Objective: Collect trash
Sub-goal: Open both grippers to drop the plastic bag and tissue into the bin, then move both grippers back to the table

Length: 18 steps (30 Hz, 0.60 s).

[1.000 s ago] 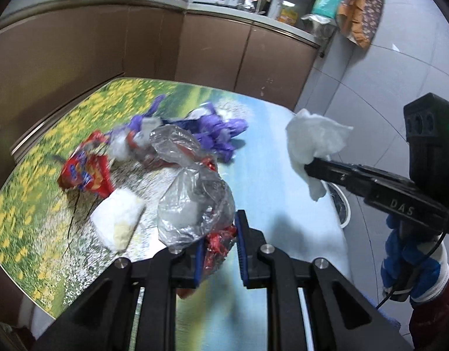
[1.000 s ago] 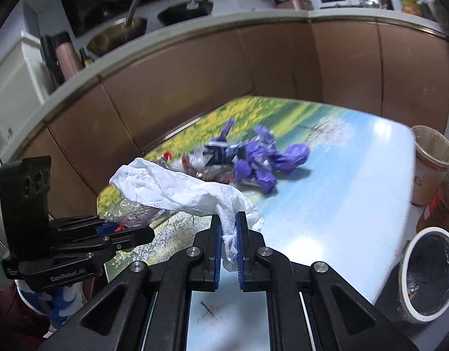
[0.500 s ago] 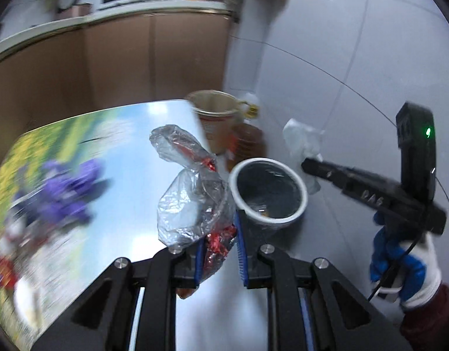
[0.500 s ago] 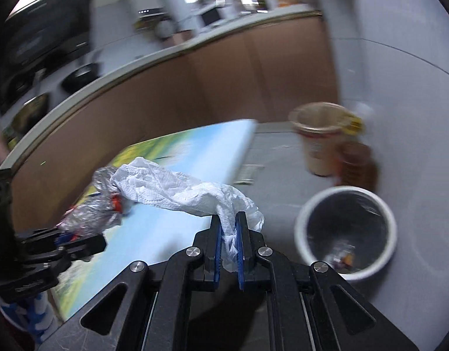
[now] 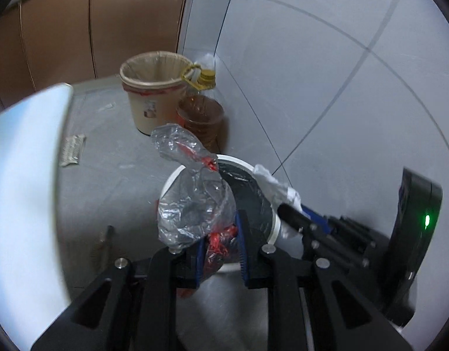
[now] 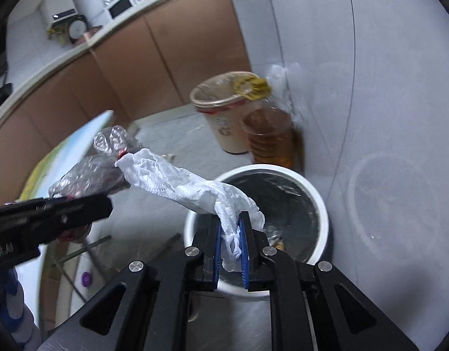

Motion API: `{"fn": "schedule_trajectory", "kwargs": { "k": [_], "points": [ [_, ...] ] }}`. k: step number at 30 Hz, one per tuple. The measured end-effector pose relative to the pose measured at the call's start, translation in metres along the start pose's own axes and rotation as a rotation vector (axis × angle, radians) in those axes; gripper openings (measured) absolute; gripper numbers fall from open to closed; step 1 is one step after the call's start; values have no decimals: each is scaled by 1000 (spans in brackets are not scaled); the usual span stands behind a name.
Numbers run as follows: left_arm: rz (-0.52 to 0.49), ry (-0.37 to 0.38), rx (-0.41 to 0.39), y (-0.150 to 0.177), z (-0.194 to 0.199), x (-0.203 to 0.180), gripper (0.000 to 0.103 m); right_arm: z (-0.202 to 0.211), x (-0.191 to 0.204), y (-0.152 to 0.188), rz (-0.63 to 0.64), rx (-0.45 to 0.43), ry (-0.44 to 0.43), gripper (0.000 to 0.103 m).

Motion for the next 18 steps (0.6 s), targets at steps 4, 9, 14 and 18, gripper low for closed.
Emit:
{"fn": "schedule_trajectory", "kwargs": {
  "k": [4, 9, 14, 18],
  "points": [
    [36, 40, 27, -11, -33, -4, 34, -25, -19, -4, -3, 21, 53, 28],
    [65, 67, 21, -18, -40, -6, 48, -33, -37, -2, -22, 38, 89, 46],
    [55, 46, -51, -17, -6, -9, 48, -16, -29, 5, -15, 23, 90, 51],
    [58, -2, -144, -15, 39, -3, 48, 9, -5, 4, 12, -21, 64, 60]
  ]
}}
Point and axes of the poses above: each gripper's, at about its wrist camera, not at the fingertips, and z roughly against the way its jaws point, x to its left, y to its underside, the point moved 8 cm from there along -z, roughly the way its jaws point, and after that the axes turned 4 degrees about -z, right-handed, at the moved point
